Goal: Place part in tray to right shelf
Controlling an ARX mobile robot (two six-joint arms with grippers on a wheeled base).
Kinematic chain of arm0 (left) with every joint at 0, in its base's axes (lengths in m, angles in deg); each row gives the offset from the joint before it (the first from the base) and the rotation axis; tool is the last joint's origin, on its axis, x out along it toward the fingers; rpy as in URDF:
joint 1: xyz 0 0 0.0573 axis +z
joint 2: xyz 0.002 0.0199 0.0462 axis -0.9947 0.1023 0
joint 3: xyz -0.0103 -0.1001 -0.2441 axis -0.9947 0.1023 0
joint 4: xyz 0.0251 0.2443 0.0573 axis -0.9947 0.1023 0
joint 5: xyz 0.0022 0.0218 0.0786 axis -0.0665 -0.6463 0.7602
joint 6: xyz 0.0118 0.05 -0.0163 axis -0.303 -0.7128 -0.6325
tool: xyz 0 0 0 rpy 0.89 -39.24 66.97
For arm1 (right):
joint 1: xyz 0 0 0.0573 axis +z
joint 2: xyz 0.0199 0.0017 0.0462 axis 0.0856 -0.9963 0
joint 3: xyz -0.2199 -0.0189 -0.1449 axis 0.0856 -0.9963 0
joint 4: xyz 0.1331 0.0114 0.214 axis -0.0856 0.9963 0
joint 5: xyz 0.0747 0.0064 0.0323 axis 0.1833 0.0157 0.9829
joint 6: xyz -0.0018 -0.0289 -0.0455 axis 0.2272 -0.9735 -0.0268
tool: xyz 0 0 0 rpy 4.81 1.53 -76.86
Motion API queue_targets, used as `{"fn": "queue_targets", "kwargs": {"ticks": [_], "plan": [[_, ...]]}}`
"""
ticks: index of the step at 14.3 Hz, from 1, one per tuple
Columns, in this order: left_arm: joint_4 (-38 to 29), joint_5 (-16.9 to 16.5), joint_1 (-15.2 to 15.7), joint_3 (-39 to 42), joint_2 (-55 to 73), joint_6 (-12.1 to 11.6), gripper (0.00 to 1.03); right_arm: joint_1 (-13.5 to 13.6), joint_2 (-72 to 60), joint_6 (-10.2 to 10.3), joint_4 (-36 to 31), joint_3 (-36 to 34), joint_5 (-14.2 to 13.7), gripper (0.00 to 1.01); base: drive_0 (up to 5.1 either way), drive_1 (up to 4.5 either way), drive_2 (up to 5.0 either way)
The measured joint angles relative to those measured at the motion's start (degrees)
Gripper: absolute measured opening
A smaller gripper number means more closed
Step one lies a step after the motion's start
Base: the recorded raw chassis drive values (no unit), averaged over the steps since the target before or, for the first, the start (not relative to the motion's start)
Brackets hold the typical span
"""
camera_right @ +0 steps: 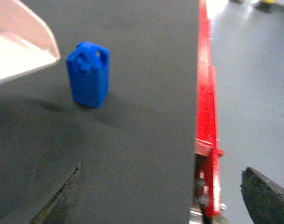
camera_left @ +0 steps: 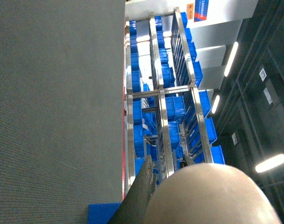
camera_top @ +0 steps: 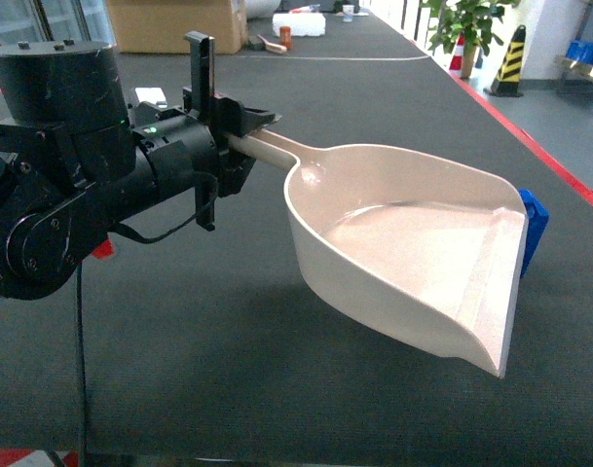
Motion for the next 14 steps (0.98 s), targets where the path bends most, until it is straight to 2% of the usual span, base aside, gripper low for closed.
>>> {"fn": "queue_targets", "kwargs": {"ticks": [2, 4, 5, 7, 10, 13, 14], "plan": [[0.1, 0.0, 0.0, 0.0, 0.0, 0.0, 0.13, 0.0, -14.9, -8.3, 2.6, 8.8, 7.1, 0.98, 0.0, 0.0, 0.0], [0.0, 0.0, 0.0, 0.0, 0.0, 0.0, 0.13, -0.1, -25.3, -12.3, 4.8, 15.8, 11.6, 0.98, 0.0, 0.0, 0.0], [0.0, 0.0, 0.0, 0.0, 0.0, 0.0, 0.13, 0.0, -29.6, -13.4, 5.6, 19.7, 13.5, 0.98, 0.0, 0.0, 0.0], [0.0, 0.0, 0.0, 0.0, 0.0, 0.0, 0.13, 1.3, -36.5, -13.6, 5.9, 25.3, 14.9, 0.98, 0.0, 0.0, 0.0], [0.0, 0.0, 0.0, 0.0, 0.0, 0.0, 0.13, 4.6, -43.9, -12.3, 5.5, 31.2, 14.7, 0.98, 0.0, 0.0, 0.0], [0.0, 0.0, 0.0, 0.0, 0.0, 0.0, 0.13, 8.2, -49.4, -10.7, 3.7, 36.3, 13.5, 0.98, 0.0, 0.0, 0.0], [0.0, 0.0, 0.0, 0.0, 0.0, 0.0, 0.13, 9.9, -51.8, -9.5, 2.4, 38.6, 12.0, 0.98, 0.0, 0.0, 0.0]]}}
